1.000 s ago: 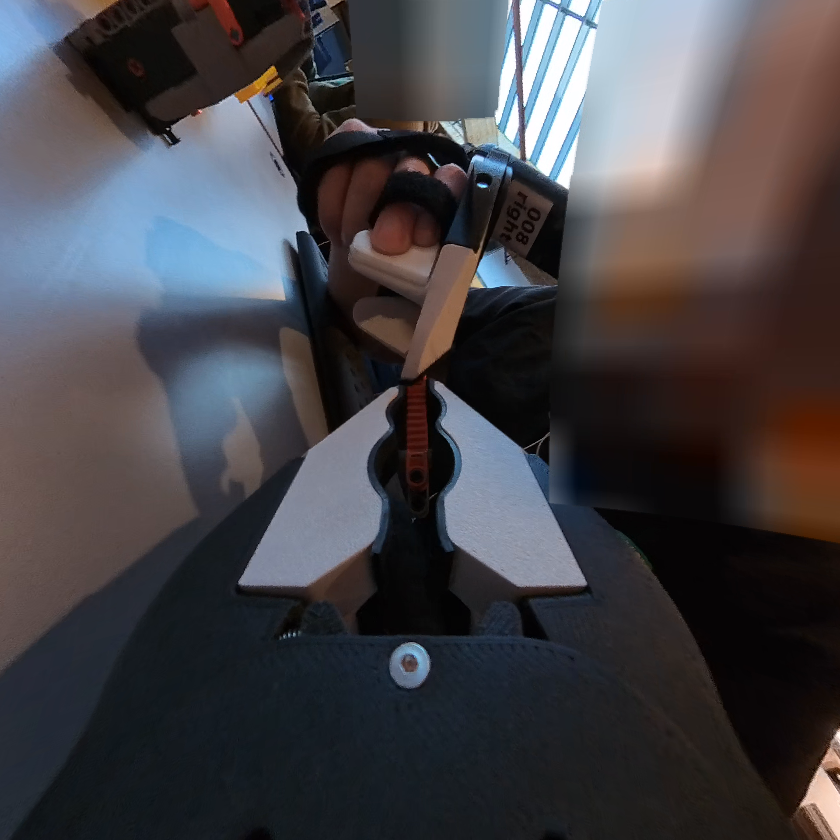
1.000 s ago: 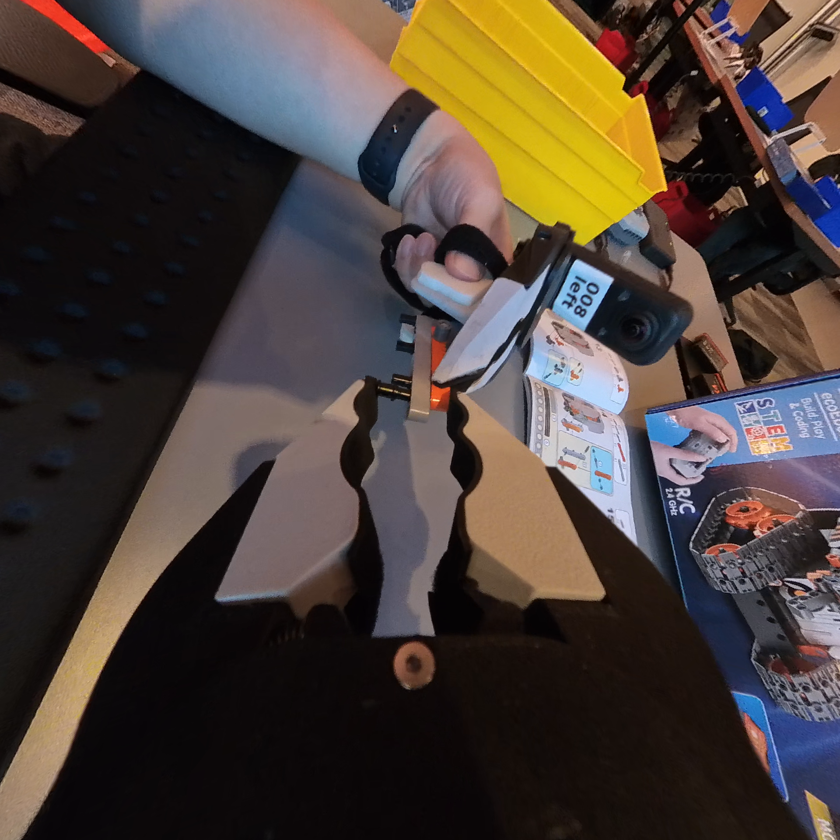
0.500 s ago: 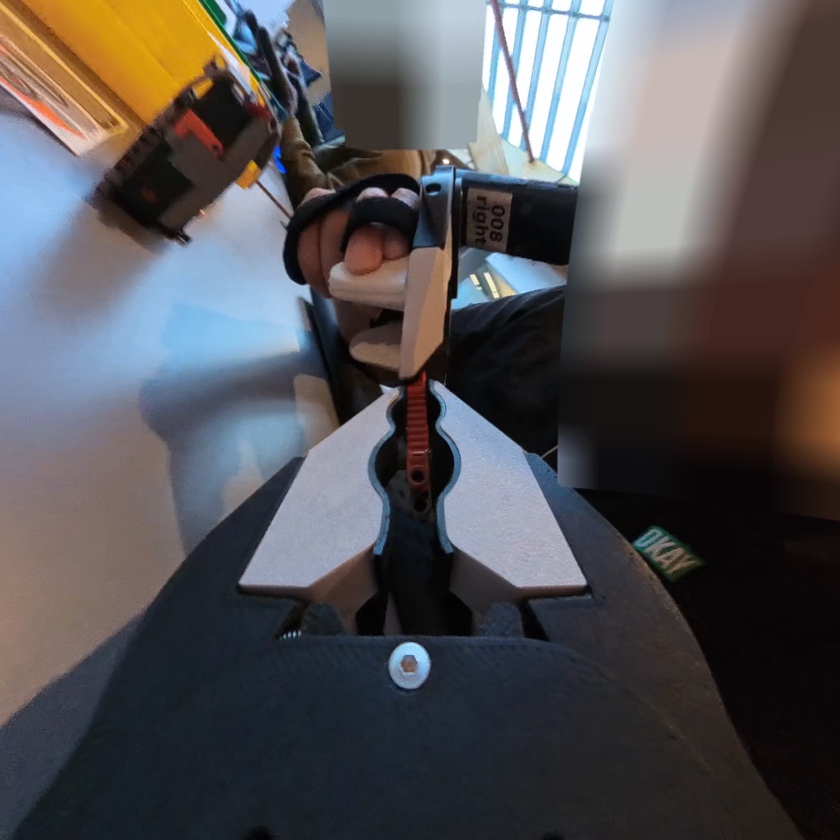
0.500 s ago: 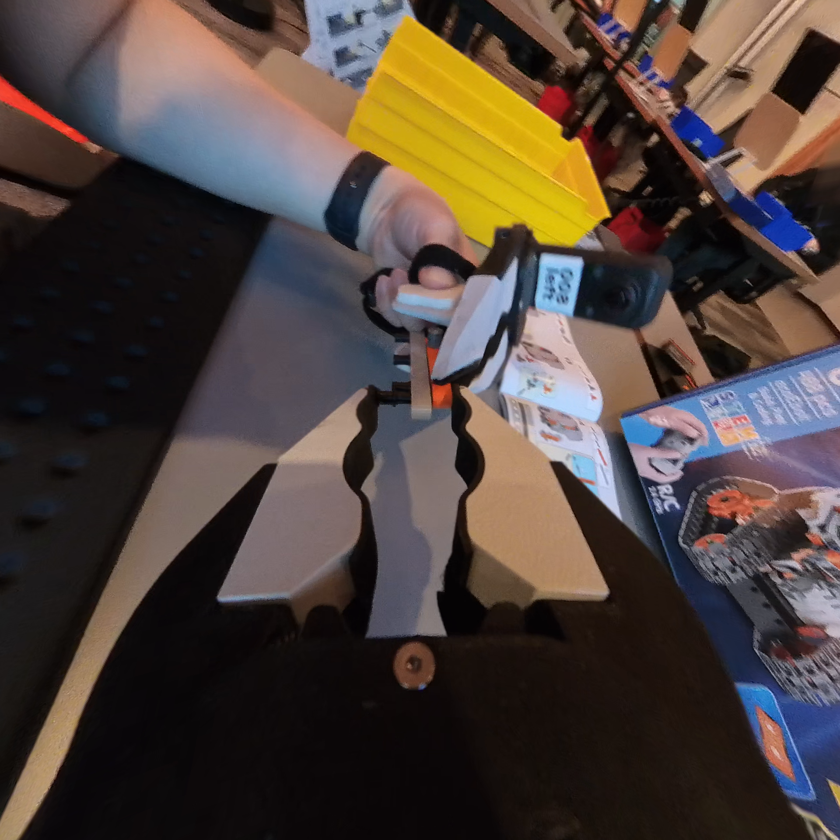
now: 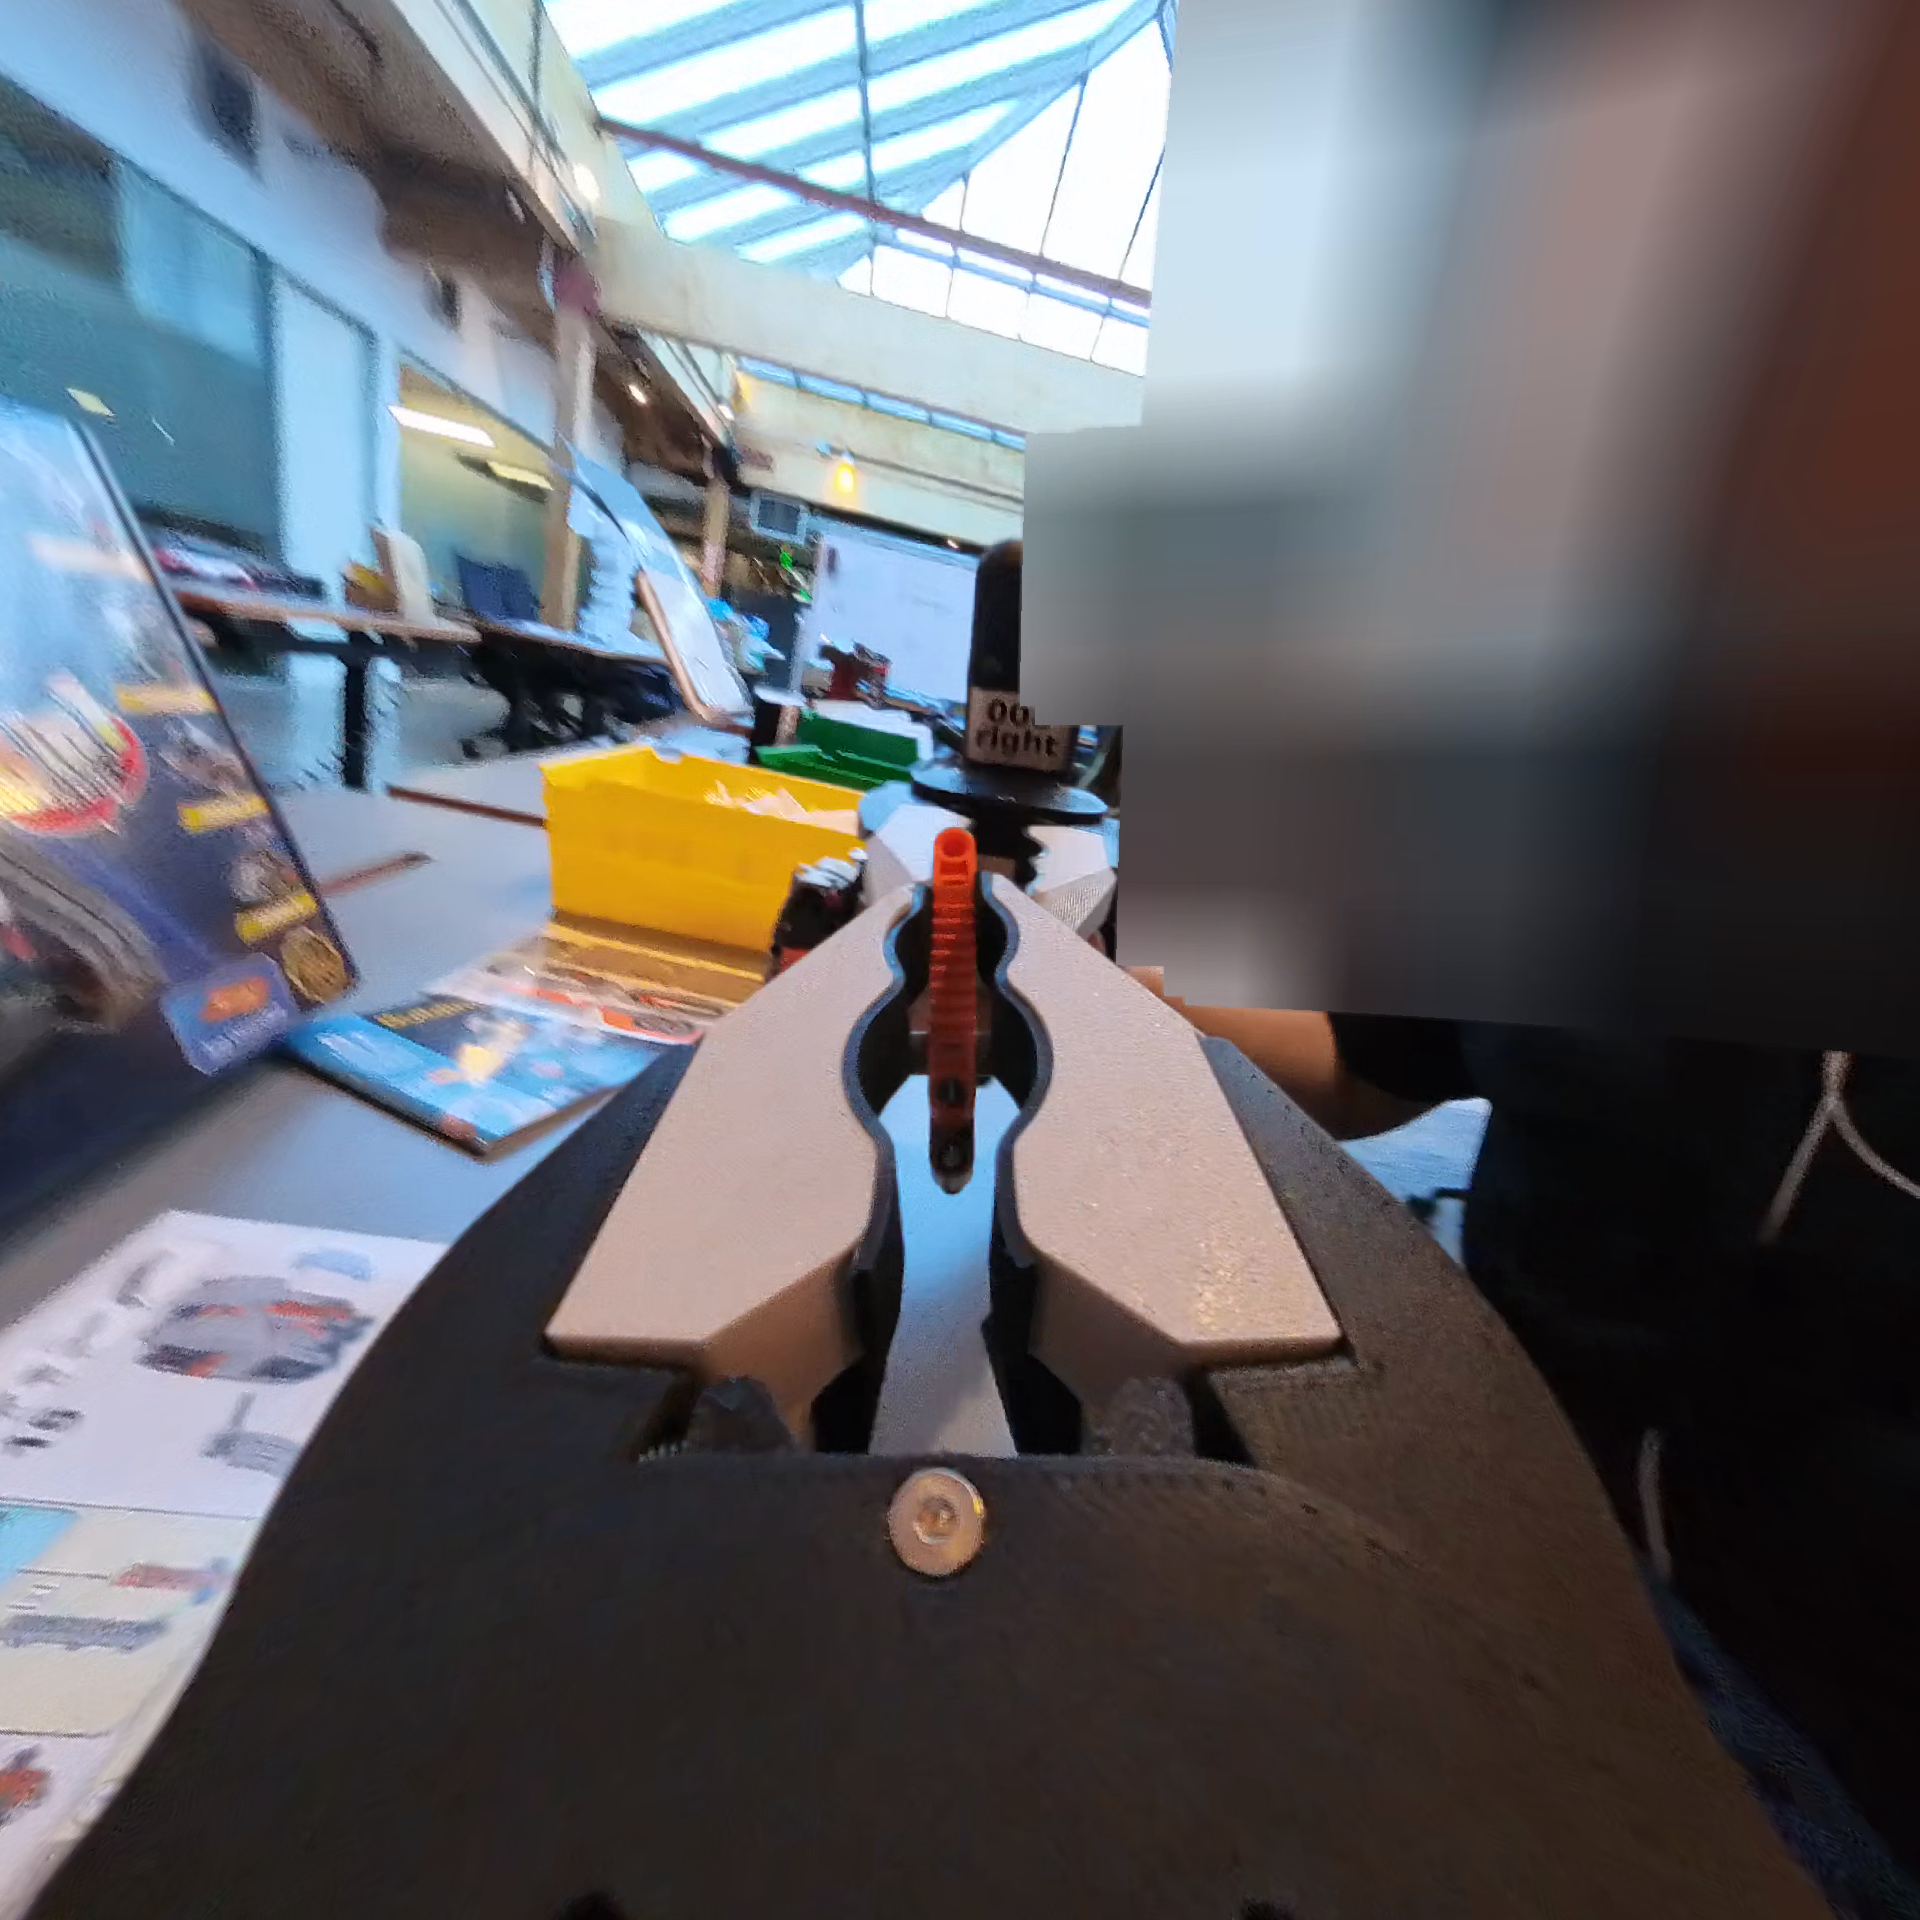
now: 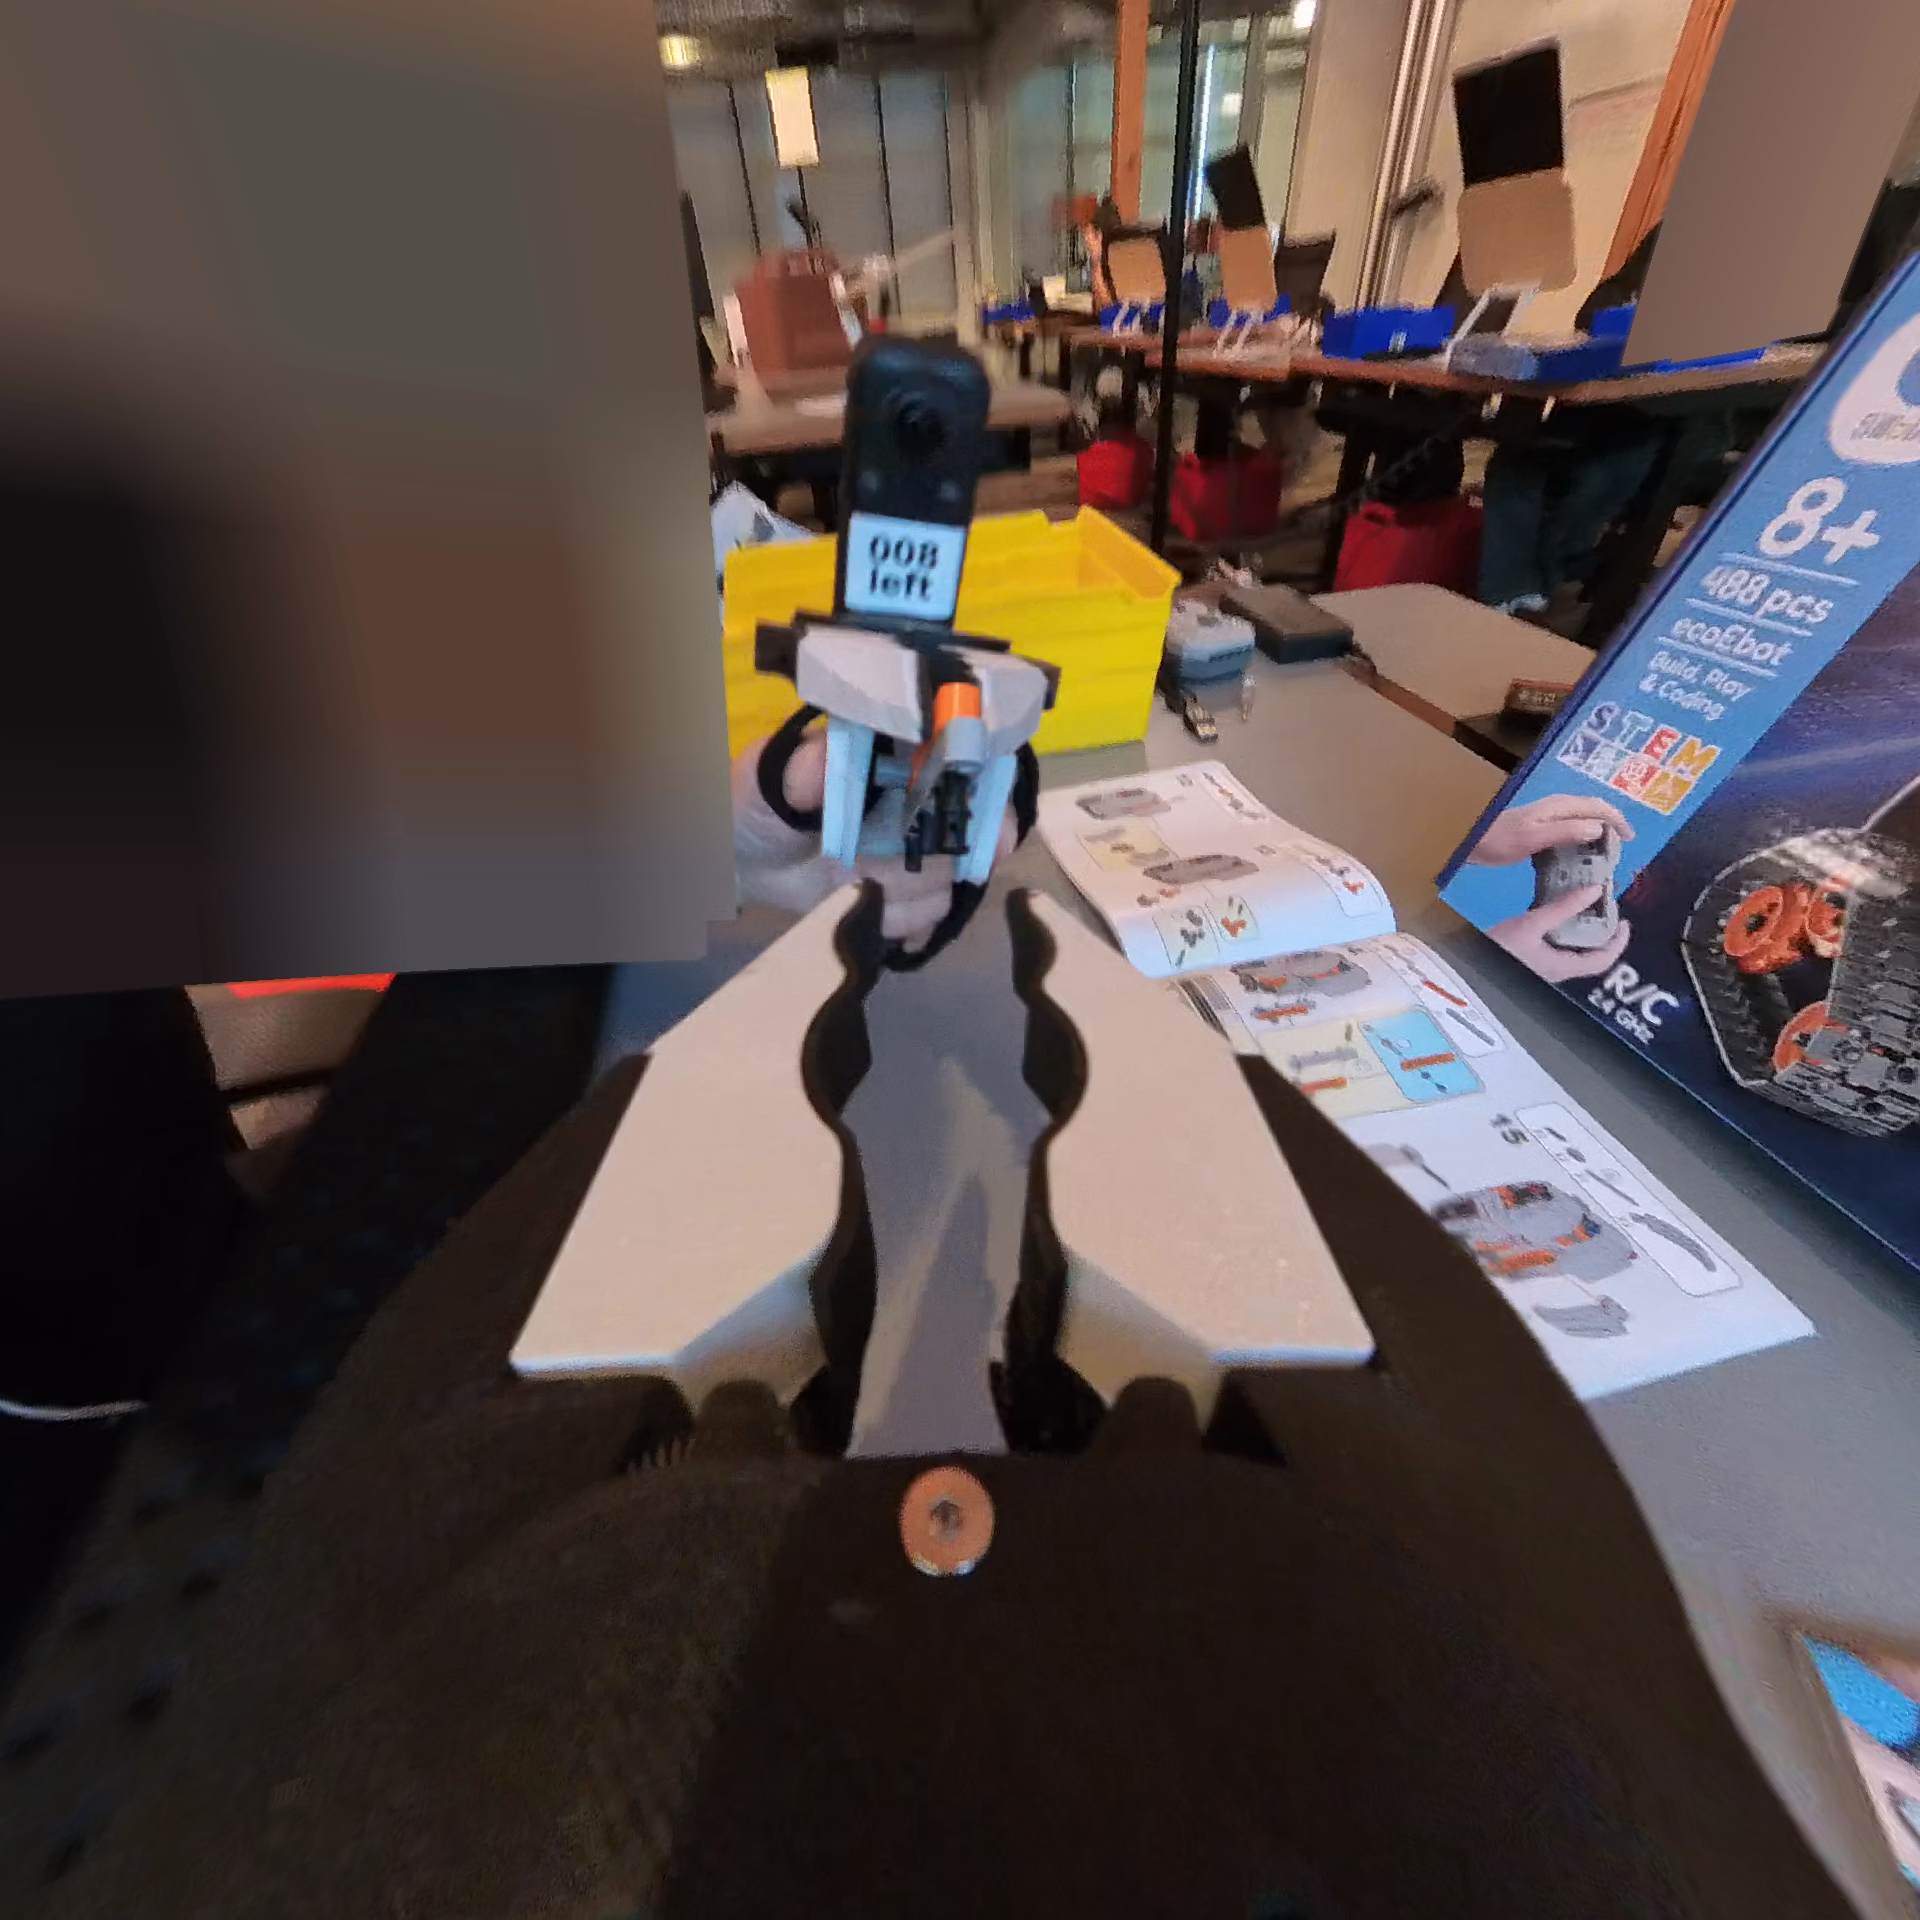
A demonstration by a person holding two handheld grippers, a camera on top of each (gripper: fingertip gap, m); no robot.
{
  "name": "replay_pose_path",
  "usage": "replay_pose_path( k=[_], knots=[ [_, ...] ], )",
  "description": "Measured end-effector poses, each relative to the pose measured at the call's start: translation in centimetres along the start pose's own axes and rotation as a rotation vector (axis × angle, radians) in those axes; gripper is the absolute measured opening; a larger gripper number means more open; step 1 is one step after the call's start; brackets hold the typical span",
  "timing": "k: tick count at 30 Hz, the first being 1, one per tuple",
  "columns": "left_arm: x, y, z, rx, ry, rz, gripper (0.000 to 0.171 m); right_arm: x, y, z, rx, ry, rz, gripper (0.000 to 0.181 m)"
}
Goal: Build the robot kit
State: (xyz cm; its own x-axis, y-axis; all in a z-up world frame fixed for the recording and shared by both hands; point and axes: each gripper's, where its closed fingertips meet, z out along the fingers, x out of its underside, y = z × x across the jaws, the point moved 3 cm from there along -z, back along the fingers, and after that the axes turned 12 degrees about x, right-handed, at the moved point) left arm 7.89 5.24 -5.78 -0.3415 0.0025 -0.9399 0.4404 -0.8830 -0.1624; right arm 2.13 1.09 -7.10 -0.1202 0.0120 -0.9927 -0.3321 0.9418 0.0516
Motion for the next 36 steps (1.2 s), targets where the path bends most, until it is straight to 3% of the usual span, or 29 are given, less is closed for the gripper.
replay_pose_path(
  k=[3, 7, 10, 12, 13, 15, 20, 25, 36],
  knots=[
    [-0.5, -0.6, 0.4, -0.002, -0.041, 0.072, 0.005, -1.4, 0.7, -0.4, -0.044, -0.125, 0.045, 0.017],
    [-0.8, -0.7, 0.8, 0.026, -0.125, 0.02, 0.005, -2.0, 0.6, -0.7, -0.013, -0.179, 0.022, 0.007],
    [-0.7, -0.9, 1.3, 0.054, -0.136, -0.003, 0.005, -1.7, 0.5, -0.3, 0.002, -0.159, 0.026, 0.026],
    [-0.8, -1.3, 1.6, 0.067, -0.15, 0.008, 0.005, -1.9, 1.0, -0.4, -0.028, -0.179, 0.042, 0.018],
    [-0.7, -1.3, 1.7, 0.069, -0.144, 0.016, 0.005, -2.1, 1.3, -0.6, -0.052, -0.201, 0.048, 0.006],
    [-0.7, -1.4, 1.7, 0.063, -0.143, 0.028, 0.005, -2.5, 1.4, -0.8, -0.051, -0.229, 0.053, 0.006],
    [-0.6, -1.5, 1.9, 0.072, -0.139, 0.032, 0.005, -2.6, 1.3, -0.9, -0.096, -0.229, 0.126, 0.005],
    [-0.5, -1.2, 1.5, 0.059, -0.072, 0.002, 0.014, -1.9, 0.9, -0.9, -0.064, -0.157, 0.063, 0.005],
    [0.1, -1.0, 1.1, 0.051, 0.034, -0.04, 0.007, -0.8, 1.0, -0.7, -0.089, -0.055, 0.009, 0.005]
  ],
)
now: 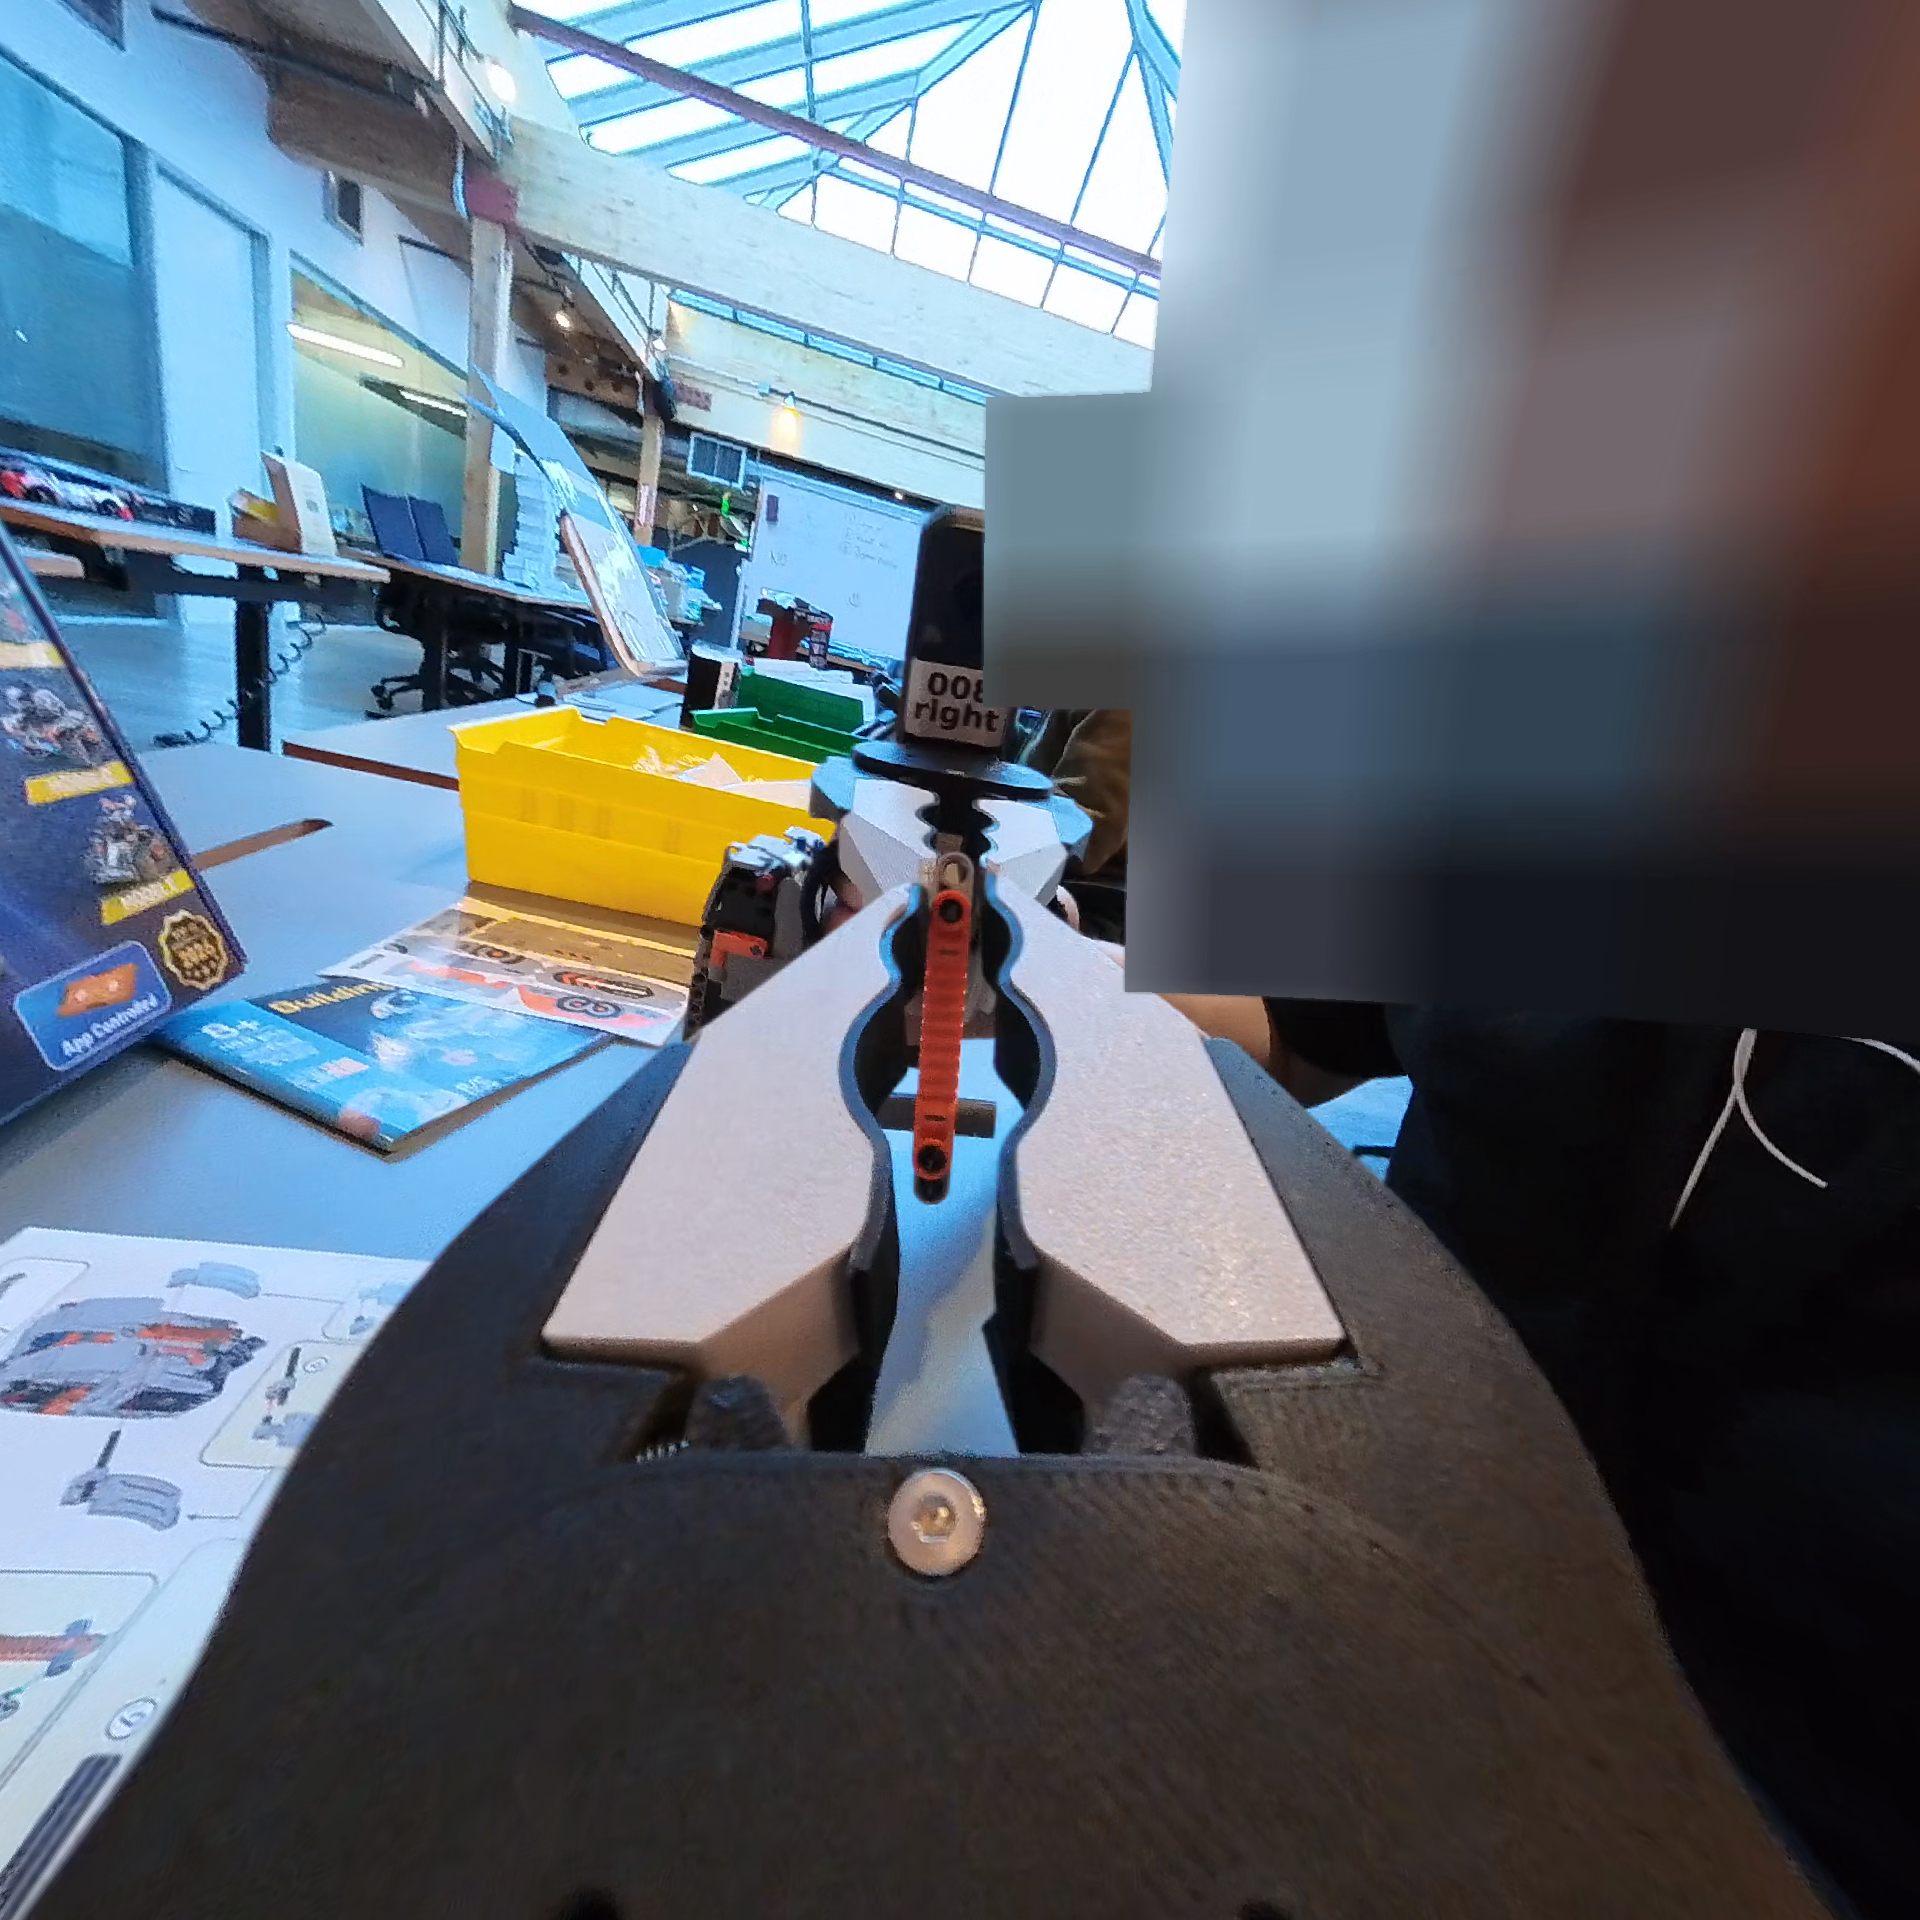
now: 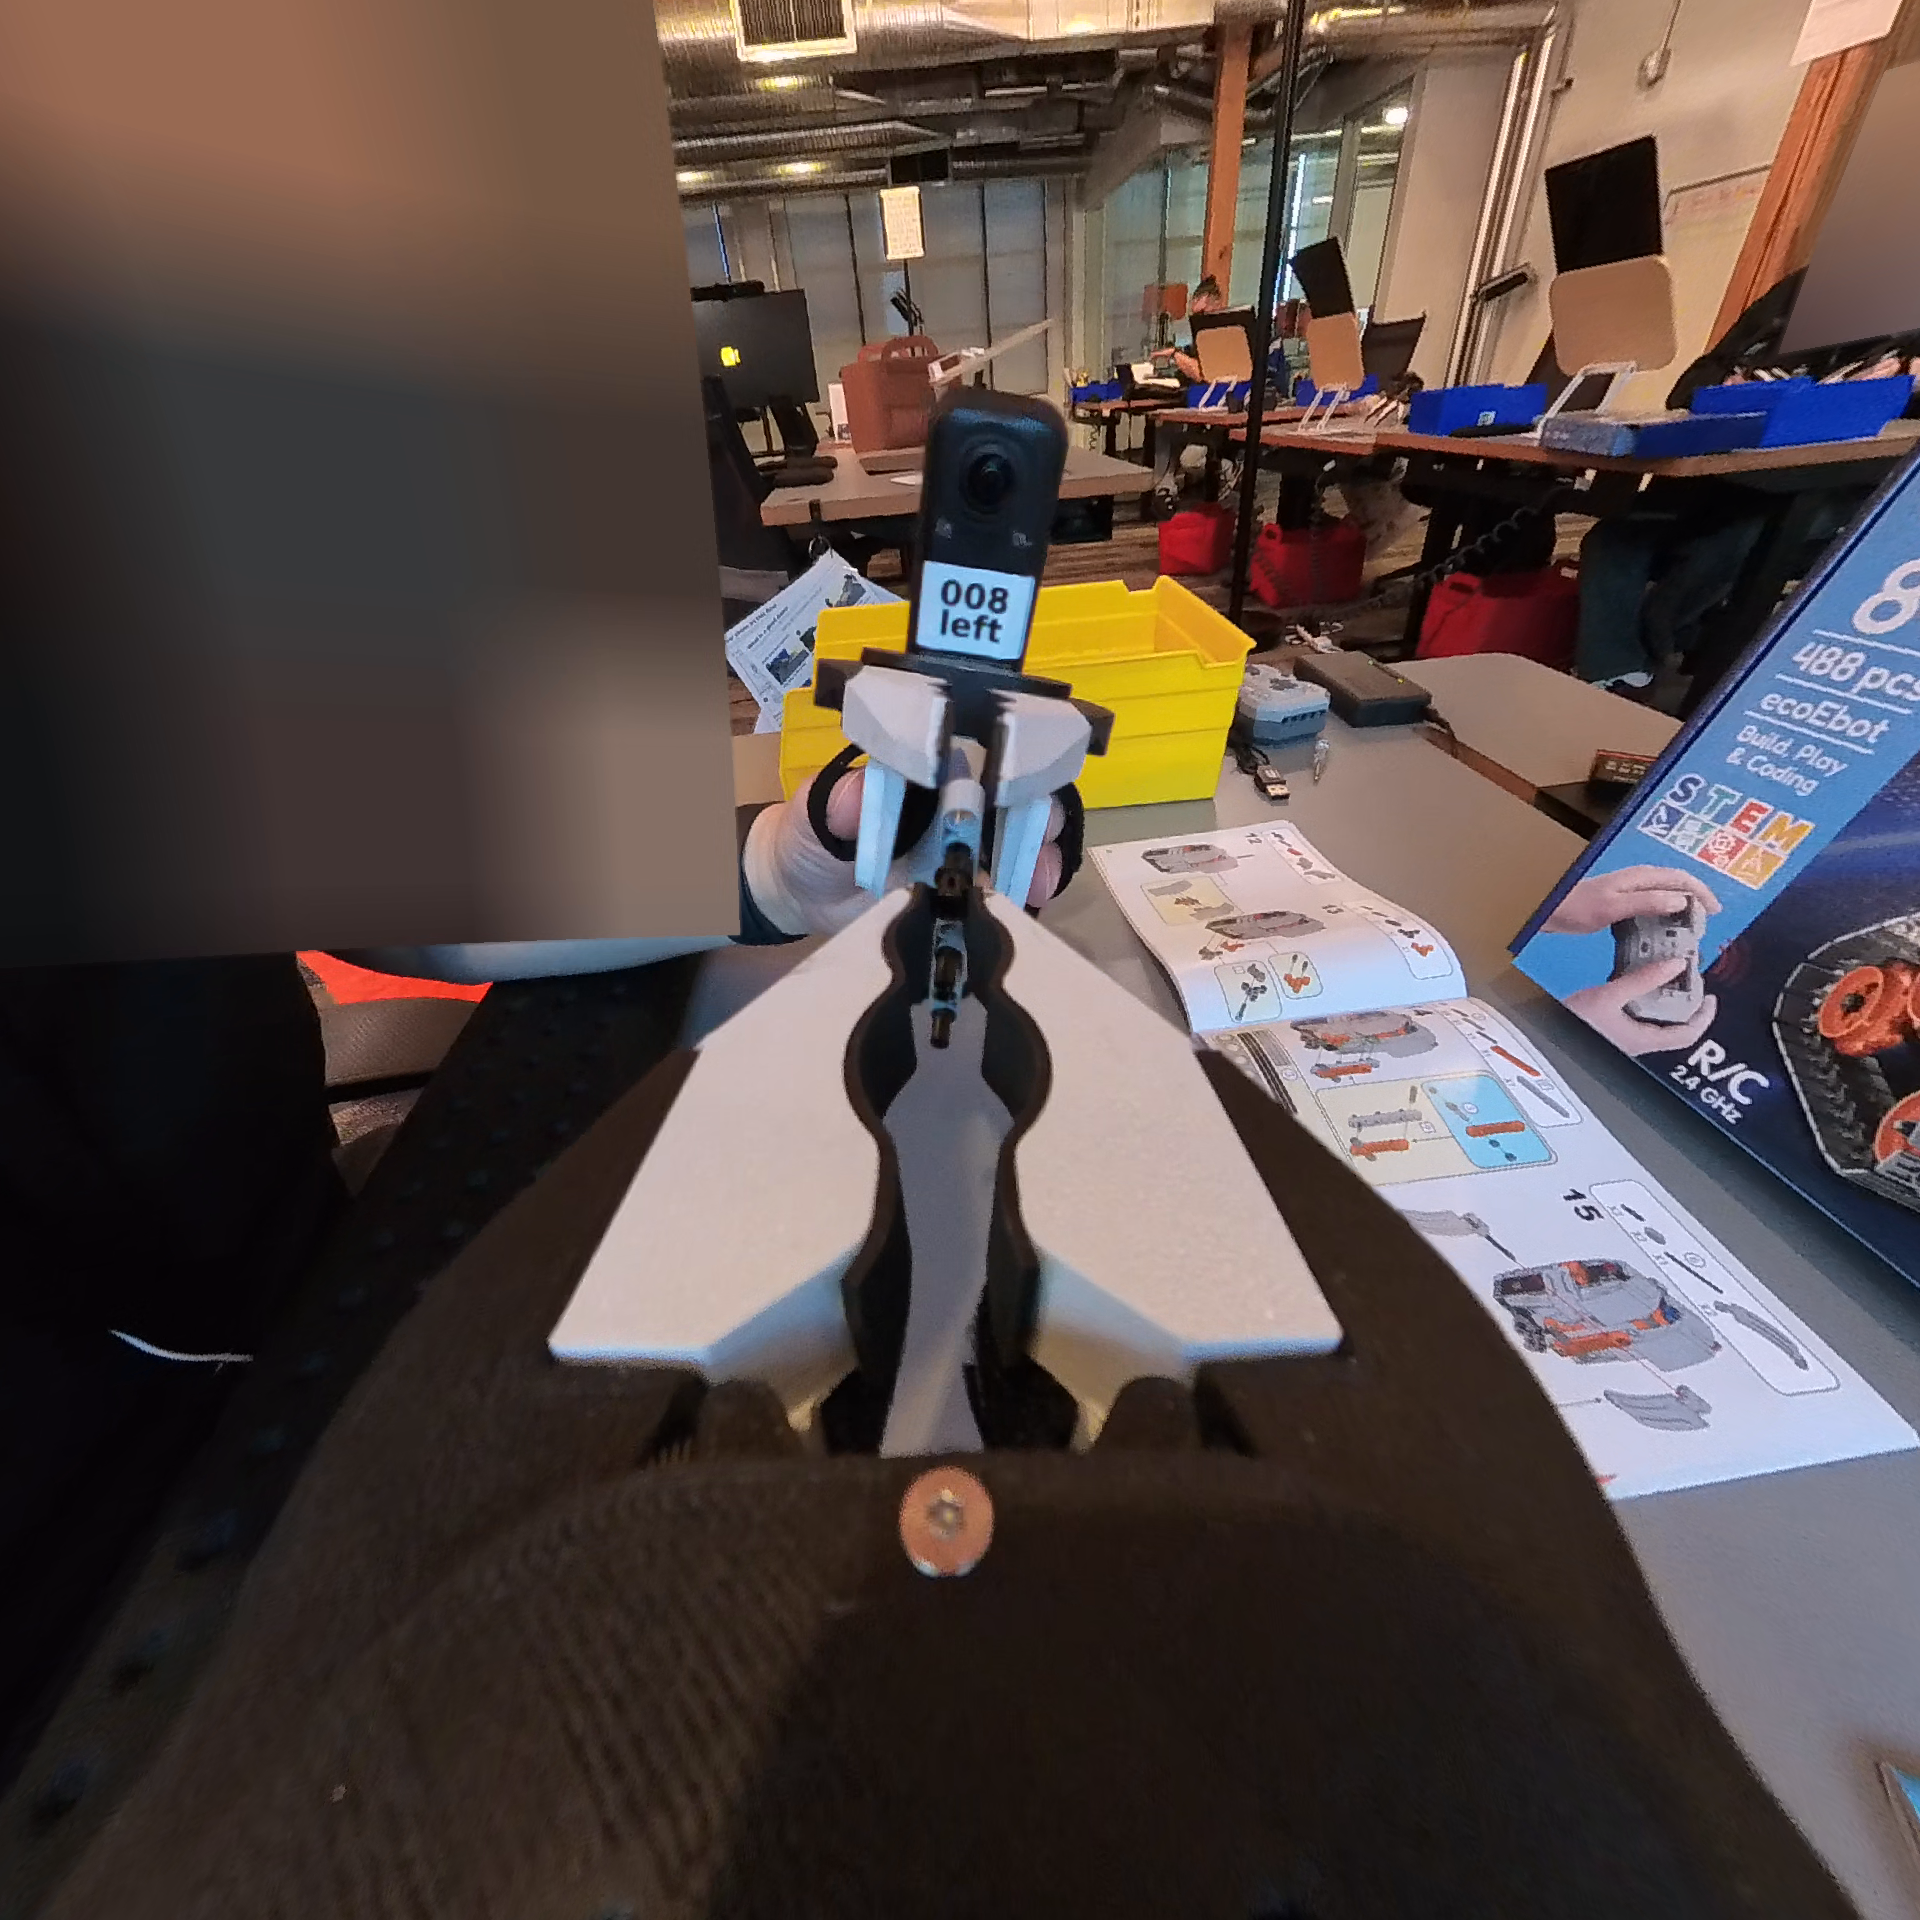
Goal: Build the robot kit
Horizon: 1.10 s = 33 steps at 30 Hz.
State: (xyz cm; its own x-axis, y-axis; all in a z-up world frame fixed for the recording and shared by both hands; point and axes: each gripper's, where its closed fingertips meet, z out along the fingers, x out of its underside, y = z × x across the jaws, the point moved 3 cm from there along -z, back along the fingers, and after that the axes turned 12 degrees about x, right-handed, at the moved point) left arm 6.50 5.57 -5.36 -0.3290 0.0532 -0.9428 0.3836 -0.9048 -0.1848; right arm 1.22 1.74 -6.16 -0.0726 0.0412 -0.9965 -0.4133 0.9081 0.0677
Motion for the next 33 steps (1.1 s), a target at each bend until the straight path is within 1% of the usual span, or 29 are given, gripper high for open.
replay_pose_path(
  k=[2, 4, 7, 11, 14, 17, 22, 25, 30, 33],
  knots=[
    [0.3, 0.3, 0.1, -0.015, 0.012, -0.014, 0.017, 0.1, -0.1, 0.0, -0.004, 0.005, 0.003, 0.005],
    [0.6, 0.2, 0.2, -0.011, 0.032, -0.006, 0.005, 0.1, -0.2, 0.0, -0.002, 0.004, 0.005, 0.005],
    [0.6, 0.2, 0.2, -0.021, 0.045, 0.015, 0.005, 0.2, -0.1, 0.0, -0.008, 0.004, -0.003, 0.005],
    [0.0, -0.1, 0.3, -0.032, 0.02, 0.056, 0.005, -0.5, -0.2, -0.1, 0.013, -0.069, -0.003, 0.007],
    [-0.2, -0.1, 0.2, -0.044, 0.008, 0.071, 0.005, -0.8, -0.1, -0.2, 0.017, -0.089, -0.016, 0.009],
    [-0.3, -0.1, 0.3, -0.04, 0.001, 0.07, 0.005, -0.9, 0.0, -0.3, 0.03, -0.096, -0.038, 0.006],
    [-0.3, -0.2, 0.3, -0.042, 0.003, 0.076, 0.005, -1.1, 0.0, -0.3, 0.021, -0.101, -0.007, 0.006],
    [-0.3, -0.1, 0.3, -0.051, -0.003, 0.085, 0.005, -1.2, 0.1, -0.2, 0.011, -0.11, 0.023, 0.011],
    [-0.2, -0.1, 0.4, -0.051, -0.002, 0.08, 0.005, -1.1, 0.1, 0.0, 0.001, -0.123, 0.061, 0.013],
    [-0.3, -0.2, 0.5, -0.032, -0.019, 0.062, 0.005, -1.3, 0.1, -0.1, 0.012, -0.138, 0.05, 0.006]
  ],
)
